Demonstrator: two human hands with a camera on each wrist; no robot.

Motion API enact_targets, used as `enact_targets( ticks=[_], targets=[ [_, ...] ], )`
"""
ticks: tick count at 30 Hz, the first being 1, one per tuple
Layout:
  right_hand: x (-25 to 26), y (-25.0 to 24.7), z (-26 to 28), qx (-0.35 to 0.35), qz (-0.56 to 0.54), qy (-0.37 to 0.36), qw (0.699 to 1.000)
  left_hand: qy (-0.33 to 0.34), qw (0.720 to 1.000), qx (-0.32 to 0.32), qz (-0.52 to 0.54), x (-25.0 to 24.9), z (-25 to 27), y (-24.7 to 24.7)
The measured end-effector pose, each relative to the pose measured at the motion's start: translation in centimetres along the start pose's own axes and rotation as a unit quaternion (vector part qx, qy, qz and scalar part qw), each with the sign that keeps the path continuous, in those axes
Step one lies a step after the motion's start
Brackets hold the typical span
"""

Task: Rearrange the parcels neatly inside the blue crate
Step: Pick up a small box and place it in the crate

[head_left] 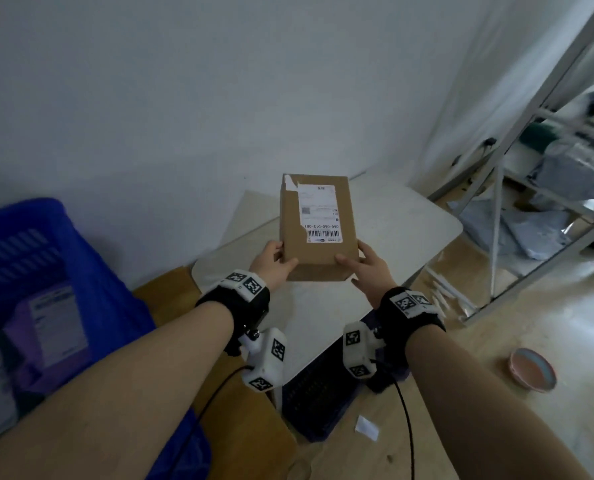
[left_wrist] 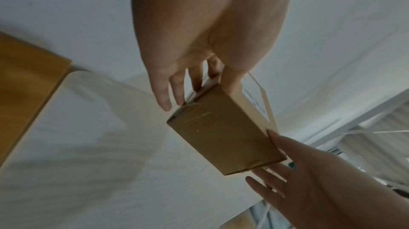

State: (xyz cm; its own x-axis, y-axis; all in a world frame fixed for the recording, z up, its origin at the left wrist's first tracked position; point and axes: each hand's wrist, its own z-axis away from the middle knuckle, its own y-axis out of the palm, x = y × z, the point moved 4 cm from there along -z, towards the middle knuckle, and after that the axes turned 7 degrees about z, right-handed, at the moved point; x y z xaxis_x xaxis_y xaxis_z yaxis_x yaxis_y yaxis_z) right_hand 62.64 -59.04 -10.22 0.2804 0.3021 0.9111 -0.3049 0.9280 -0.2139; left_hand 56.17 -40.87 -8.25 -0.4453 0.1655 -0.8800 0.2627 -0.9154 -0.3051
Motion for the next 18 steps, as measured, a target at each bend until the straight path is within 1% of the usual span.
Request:
enact_targets(
  ticks=[3,6,8,10,13,15,18],
  targets=[
    [4.4,-1.2,3.0,-0.02,-0.036,-0.047,0.998,0.076,0.997,-0.002,0.022,-4.2,2.5,-2.0],
    [8.7,-1.5,6.6,-0.034,-0.063,-0.085,0.994,0.13,0.991,-0.003,0.041,-7.7,6.4,-4.7],
    [11.2,-0.8,9.3,-0.032,-0.068,-0.11,0.991,0.154,0.986,-0.003,0.062,-9.2,9.2,-6.9],
    [13.3,0.4,12.2,-0.024,-0.076,-0.132,0.988,0.168,0.982,-0.006,0.089,-10.2,12.2,-9.2],
    [15.7,3.2,16.4,-0.011,-0.099,-0.161,0.982,0.165,0.977,-0.009,0.136,-10.4,16.9,-13.2],
    [17.0,5.8,19.0,0.009,-0.117,-0.179,0.977,0.164,0.976,-0.017,0.145,-9.8,19.7,-16.2],
    [18.4,10.3,22.8,0.04,-0.124,-0.204,0.97,0.174,0.97,-0.049,0.159,-8.1,23.7,-21.3]
  ],
)
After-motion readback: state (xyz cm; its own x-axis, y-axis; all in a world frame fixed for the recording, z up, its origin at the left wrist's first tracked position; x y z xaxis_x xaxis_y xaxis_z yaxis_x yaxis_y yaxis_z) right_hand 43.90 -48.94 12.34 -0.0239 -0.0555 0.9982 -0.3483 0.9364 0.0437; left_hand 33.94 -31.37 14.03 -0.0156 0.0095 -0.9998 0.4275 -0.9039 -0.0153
